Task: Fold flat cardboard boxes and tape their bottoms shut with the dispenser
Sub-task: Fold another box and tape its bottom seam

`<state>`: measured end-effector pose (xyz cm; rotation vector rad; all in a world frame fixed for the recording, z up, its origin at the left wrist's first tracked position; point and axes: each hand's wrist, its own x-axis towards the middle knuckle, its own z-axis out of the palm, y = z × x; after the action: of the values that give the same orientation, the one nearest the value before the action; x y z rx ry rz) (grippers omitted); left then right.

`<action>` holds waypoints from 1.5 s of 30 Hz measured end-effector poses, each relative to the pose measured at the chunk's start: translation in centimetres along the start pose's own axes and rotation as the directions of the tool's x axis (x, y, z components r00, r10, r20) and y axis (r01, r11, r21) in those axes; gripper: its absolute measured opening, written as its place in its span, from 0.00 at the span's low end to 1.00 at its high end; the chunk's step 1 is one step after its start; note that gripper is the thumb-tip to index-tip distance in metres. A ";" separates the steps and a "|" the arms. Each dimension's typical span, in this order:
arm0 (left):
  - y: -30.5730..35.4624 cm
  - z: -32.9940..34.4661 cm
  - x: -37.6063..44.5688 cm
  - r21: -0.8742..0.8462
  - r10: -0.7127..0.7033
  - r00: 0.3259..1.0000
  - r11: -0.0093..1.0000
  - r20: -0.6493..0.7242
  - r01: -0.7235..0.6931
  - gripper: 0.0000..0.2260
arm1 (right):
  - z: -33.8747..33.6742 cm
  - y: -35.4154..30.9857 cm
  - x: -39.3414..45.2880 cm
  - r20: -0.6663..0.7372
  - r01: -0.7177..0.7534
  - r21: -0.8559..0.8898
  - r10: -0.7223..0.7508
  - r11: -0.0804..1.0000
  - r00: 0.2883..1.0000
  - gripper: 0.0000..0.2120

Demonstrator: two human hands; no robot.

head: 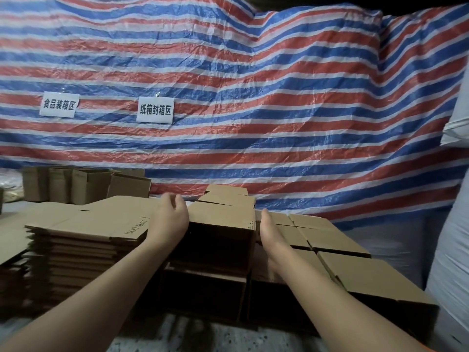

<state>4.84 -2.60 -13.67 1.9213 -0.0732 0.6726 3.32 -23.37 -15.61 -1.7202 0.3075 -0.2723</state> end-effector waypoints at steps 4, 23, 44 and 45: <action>1.0 -3.2 1.2 0.231 0.266 0.964 0.937 0.006 -0.260 0.13 | -2.3 -0.3 -0.3 -0.089 0.033 -0.068 -0.039 0.997 0.995 0.33; -4.6 -10.6 -2.3 0.820 0.099 0.907 0.396 0.409 -0.413 0.23 | -6.7 -0.3 -4.3 -0.133 0.059 -0.164 -0.081 0.985 0.988 0.30; 18.7 -15.3 -9.8 -0.262 0.501 0.770 0.865 0.394 -0.429 0.17 | -14.8 -12.8 -13.9 -0.189 0.616 0.045 -0.599 0.786 0.778 0.33; 18.4 -14.7 -10.0 -0.296 0.479 0.782 0.874 0.399 -0.384 0.17 | -15.5 -12.7 -14.3 -0.196 0.596 0.045 -0.578 0.802 0.792 0.34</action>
<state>-16.01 -0.65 0.97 1.8395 -0.8841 0.4618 -14.82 -30.54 -0.60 -1.6512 -0.1350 -0.8878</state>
